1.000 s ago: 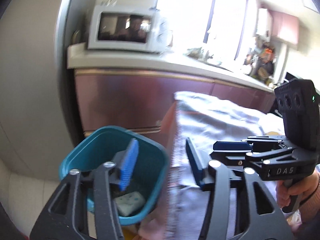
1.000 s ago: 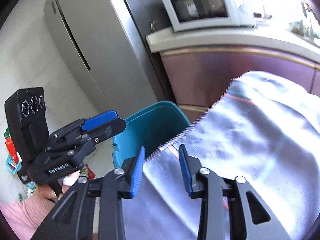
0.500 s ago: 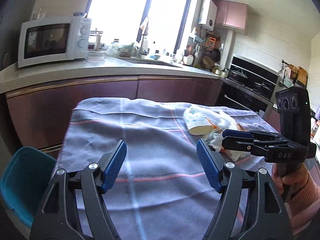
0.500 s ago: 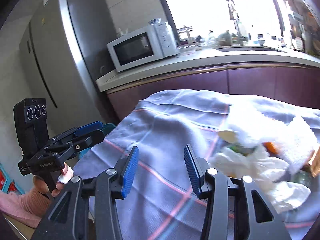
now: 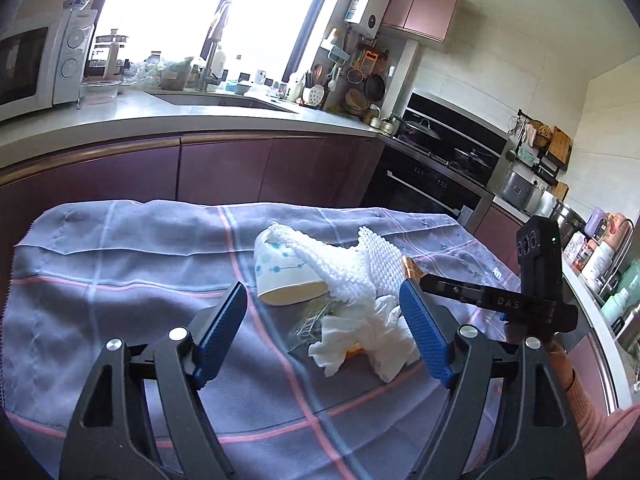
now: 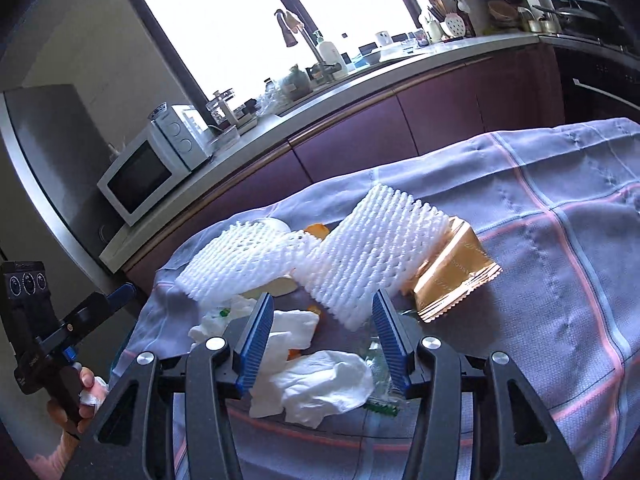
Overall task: Collect trash
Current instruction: 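Grasp a white foam net with each tool from the trash pile, then carry both foam nets to the teal bin and open both tools, then return to the table and grasp white tissues with each tool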
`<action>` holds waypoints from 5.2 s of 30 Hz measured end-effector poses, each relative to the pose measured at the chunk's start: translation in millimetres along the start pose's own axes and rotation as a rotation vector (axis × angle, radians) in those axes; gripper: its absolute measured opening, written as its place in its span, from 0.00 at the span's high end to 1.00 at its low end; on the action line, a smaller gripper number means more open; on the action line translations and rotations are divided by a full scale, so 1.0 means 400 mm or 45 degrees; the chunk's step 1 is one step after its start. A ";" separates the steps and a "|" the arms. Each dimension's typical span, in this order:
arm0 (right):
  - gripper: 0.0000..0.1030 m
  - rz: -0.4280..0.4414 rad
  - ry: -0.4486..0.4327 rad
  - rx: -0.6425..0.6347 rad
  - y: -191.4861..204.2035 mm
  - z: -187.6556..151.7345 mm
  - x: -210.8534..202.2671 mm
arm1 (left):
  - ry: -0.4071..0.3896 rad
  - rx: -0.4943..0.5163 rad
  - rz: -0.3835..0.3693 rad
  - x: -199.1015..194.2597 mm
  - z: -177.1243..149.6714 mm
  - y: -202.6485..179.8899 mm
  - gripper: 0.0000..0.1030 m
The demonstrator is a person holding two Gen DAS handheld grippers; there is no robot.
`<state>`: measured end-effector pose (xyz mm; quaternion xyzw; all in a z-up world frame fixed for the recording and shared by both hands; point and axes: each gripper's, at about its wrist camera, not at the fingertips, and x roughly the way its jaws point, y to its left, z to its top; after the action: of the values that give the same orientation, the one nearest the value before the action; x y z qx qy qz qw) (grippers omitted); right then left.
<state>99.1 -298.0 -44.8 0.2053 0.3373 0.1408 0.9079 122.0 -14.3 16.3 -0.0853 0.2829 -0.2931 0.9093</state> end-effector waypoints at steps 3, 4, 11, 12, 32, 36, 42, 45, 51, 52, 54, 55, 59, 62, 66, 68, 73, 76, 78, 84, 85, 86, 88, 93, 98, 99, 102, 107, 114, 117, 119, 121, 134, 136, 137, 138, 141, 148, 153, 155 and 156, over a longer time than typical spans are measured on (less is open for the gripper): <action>0.52 -0.019 0.014 0.032 -0.015 0.008 0.029 | 0.034 -0.022 -0.016 0.046 0.015 0.002 0.23; 0.51 -0.029 0.016 0.040 -0.021 0.010 0.037 | 0.047 -0.031 -0.016 0.061 0.018 0.004 0.23; 0.43 -0.050 0.040 0.116 -0.049 0.020 0.082 | 0.110 -0.090 -0.052 0.145 0.036 0.024 0.24; 0.43 -0.050 0.042 0.122 -0.052 0.020 0.086 | 0.117 -0.091 -0.054 0.155 0.038 0.023 0.25; 0.90 0.051 -0.049 0.082 -0.043 0.023 0.028 | 0.182 -0.102 -0.127 0.205 0.015 0.022 0.86; 0.90 0.068 -0.076 0.052 -0.026 0.030 0.009 | 0.141 -0.083 -0.117 0.167 0.021 0.017 0.87; 0.90 0.079 -0.131 -0.006 0.008 0.041 -0.027 | 0.072 -0.061 -0.084 0.094 0.028 0.026 0.87; 0.90 0.092 -0.153 -0.045 0.034 0.046 -0.044 | 0.029 -0.050 -0.052 0.045 0.029 0.033 0.87; 0.90 0.184 -0.147 -0.134 0.118 0.044 -0.057 | -0.053 -0.036 0.018 -0.080 0.017 0.048 0.87; 0.90 0.206 -0.140 -0.153 0.136 0.042 -0.056 | -0.065 -0.030 0.037 -0.104 0.012 0.052 0.87; 0.90 0.250 -0.121 -0.193 0.177 0.034 -0.050 | -0.087 -0.029 0.066 -0.153 0.004 0.061 0.87; 0.90 0.273 -0.107 -0.214 0.200 0.030 -0.044 | -0.099 -0.028 0.090 -0.179 -0.002 0.067 0.87; 0.90 0.372 -0.041 -0.294 0.300 0.008 -0.008 | -0.138 -0.038 0.195 -0.283 -0.034 0.102 0.87; 0.90 0.446 0.022 -0.355 0.381 -0.013 0.030 | -0.161 -0.070 0.269 -0.368 -0.069 0.145 0.87; 0.90 0.540 0.113 -0.439 0.490 -0.046 0.093 | -0.187 -0.118 0.388 -0.475 -0.116 0.204 0.87; 0.90 0.585 0.163 -0.478 0.546 -0.063 0.128 | -0.200 -0.150 0.450 -0.530 -0.139 0.237 0.87; 0.90 0.679 0.284 -0.569 0.687 -0.105 0.211 | -0.214 -0.228 0.591 -0.633 -0.191 0.323 0.87; 0.90 0.720 0.360 -0.617 0.759 -0.132 0.258 | -0.209 -0.282 0.668 -0.684 -0.226 0.379 0.87; 0.90 0.733 0.396 -0.641 0.803 -0.148 0.285 | -0.204 -0.316 0.709 -0.708 -0.252 0.423 0.87; 0.90 0.736 0.474 -0.683 0.904 -0.189 0.356 | -0.164 -0.407 0.788 -0.744 -0.315 0.526 0.87; 0.90 0.730 0.488 -0.689 0.917 -0.197 0.368 | -0.156 -0.421 0.798 -0.742 -0.321 0.544 0.87; 0.90 0.723 0.502 -0.695 0.929 -0.204 0.380 | -0.145 -0.433 0.805 -0.740 -0.329 0.560 0.87; 0.90 0.704 0.529 -0.705 0.951 -0.217 0.407 | -0.124 -0.457 0.821 -0.731 -0.343 0.587 0.87; 0.90 0.649 0.601 -0.747 0.995 -0.251 0.470 | -0.066 -0.502 0.846 -0.706 -0.376 0.648 0.87; 0.89 0.590 0.666 -0.786 1.025 -0.290 0.523 | -0.015 -0.522 0.867 -0.670 -0.387 0.687 0.86; 0.89 0.578 0.676 -0.793 1.030 -0.297 0.533 | -0.007 -0.526 0.872 -0.663 -0.384 0.693 0.86; 0.88 0.550 0.710 -0.801 1.041 -0.310 0.563 | 0.013 -0.540 0.873 -0.644 -0.386 0.708 0.86; 0.87 0.509 0.757 -0.807 1.055 -0.334 0.606 | 0.041 -0.555 0.875 -0.614 -0.387 0.727 0.85; 0.82 0.500 0.755 -0.806 1.062 -0.332 0.617 | 0.081 -0.579 0.885 -0.570 -0.403 0.753 0.79; 0.81 0.503 0.750 -0.798 1.051 -0.330 0.613 | 0.080 -0.586 0.886 -0.560 -0.407 0.752 0.79; 0.81 0.511 0.745 -0.785 1.043 -0.328 0.610 | 0.067 -0.587 0.880 -0.560 -0.402 0.746 0.79; 0.80 0.520 0.735 -0.770 1.026 -0.323 0.600 | 0.050 -0.575 0.878 -0.565 -0.399 0.733 0.76; 0.71 0.580 0.476 -0.755 0.866 -0.245 0.372 | -0.125 -0.322 0.677 -0.547 -0.279 0.528 0.50; 0.66 0.565 0.409 -0.735 0.821 -0.223 0.321 | -0.133 -0.278 0.610 -0.525 -0.259 0.486 0.48; 0.64 0.555 0.379 -0.724 0.795 -0.210 0.296 | -0.134 -0.261 0.571 -0.509 -0.249 0.467 0.47; 0.64 0.539 0.344 -0.717 0.769 -0.200 0.271 | -0.131 -0.242 0.532 -0.492 -0.239 0.447 0.46; 0.63 0.477 0.260 -0.677 0.677 -0.172 0.199 | -0.107 -0.183 0.426 -0.421 -0.213 0.383 0.45; 0.62 0.226 0.114 -0.511 0.432 -0.120 0.062 | -0.014 -0.052 0.214 -0.237 -0.176 0.216 0.43; 0.60 0.063 0.037 -0.408 0.281 -0.100 0.000 | 0.067 0.016 0.109 -0.115 -0.171 0.116 0.43; 0.60 0.012 0.020 -0.373 0.228 -0.098 -0.020 | 0.101 0.038 0.084 -0.070 -0.168 0.085 0.43; 0.59 -0.018 0.011 -0.361 0.212 -0.100 -0.025 | 0.116 0.047 0.081 -0.050 -0.165 0.074 0.43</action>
<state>55.1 -216.4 -27.0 0.0720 0.3194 0.1817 0.9272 85.8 22.0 -38.4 -0.0461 0.3211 -0.2728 0.9057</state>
